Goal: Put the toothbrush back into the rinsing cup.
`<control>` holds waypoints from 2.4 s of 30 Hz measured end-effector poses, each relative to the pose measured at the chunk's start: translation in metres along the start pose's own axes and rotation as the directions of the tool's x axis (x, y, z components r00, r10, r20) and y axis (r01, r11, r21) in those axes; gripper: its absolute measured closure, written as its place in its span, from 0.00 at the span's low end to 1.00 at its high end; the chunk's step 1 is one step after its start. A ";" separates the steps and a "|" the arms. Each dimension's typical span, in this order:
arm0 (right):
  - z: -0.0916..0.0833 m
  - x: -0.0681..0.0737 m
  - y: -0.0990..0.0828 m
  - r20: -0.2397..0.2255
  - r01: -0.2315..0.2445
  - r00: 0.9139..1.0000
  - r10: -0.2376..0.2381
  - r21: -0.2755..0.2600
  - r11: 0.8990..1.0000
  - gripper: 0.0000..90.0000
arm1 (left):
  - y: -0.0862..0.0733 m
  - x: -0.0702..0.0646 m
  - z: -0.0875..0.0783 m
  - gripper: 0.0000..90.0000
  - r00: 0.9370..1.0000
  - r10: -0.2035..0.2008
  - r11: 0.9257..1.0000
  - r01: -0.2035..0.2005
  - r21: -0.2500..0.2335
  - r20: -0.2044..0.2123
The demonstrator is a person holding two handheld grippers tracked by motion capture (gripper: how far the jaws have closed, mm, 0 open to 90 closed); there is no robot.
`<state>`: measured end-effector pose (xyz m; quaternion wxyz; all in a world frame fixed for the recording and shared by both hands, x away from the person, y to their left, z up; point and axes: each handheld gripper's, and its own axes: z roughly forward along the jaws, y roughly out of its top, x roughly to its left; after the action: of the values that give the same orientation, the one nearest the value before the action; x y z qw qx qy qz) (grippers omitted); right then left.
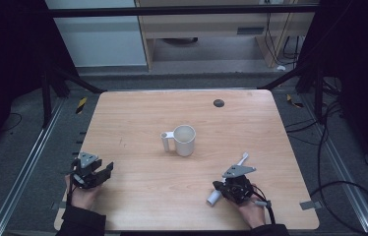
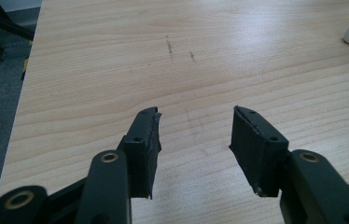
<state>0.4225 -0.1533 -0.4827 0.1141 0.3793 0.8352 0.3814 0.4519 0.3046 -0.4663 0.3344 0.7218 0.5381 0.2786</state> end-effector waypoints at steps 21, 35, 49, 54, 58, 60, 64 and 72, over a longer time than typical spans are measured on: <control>-0.006 -0.003 -0.006 0.005 -0.009 1.000 0.009 0.007 1.000 1.00 | 0.000 0.000 0.000 0.56 1.000 -0.001 1.000 0.001 0.000 0.001; -0.008 -0.005 -0.008 0.011 -0.013 1.000 0.013 0.015 1.000 1.00 | 0.000 0.000 0.000 0.56 1.000 -0.001 1.000 0.001 0.001 0.001; -0.013 -0.007 -0.012 0.008 -0.026 1.000 0.026 0.016 1.000 1.00 | 0.000 0.000 0.000 0.56 1.000 0.000 1.000 0.000 0.002 0.001; -0.013 -0.008 -0.013 0.010 -0.028 1.000 0.028 0.019 0.999 1.00 | 0.000 0.000 0.000 0.56 1.000 -0.002 1.000 0.002 0.001 0.001; -0.015 -0.008 -0.014 0.008 -0.037 0.999 0.037 0.021 0.999 1.00 | 0.000 0.000 0.000 0.56 1.000 -0.002 1.000 0.002 0.001 0.001; -0.015 -0.009 -0.014 0.010 -0.035 0.999 0.034 0.022 0.999 1.00 | 0.000 0.000 0.000 0.56 1.000 -0.002 1.000 0.002 0.001 0.001; -0.016 -0.009 -0.015 0.008 -0.038 0.999 0.038 0.026 0.999 1.00 | 0.000 0.000 0.000 0.56 1.000 -0.002 1.000 0.002 0.001 0.001; -0.018 -0.009 -0.015 0.004 -0.038 0.999 0.038 0.022 0.999 1.00 | 0.000 0.000 0.000 0.56 1.000 -0.001 1.000 0.001 0.002 0.002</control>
<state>0.4124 -0.1756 -0.4821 0.1041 0.3968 0.8319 0.3736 0.4516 0.3051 -0.4664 0.3344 0.7222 0.5384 0.2770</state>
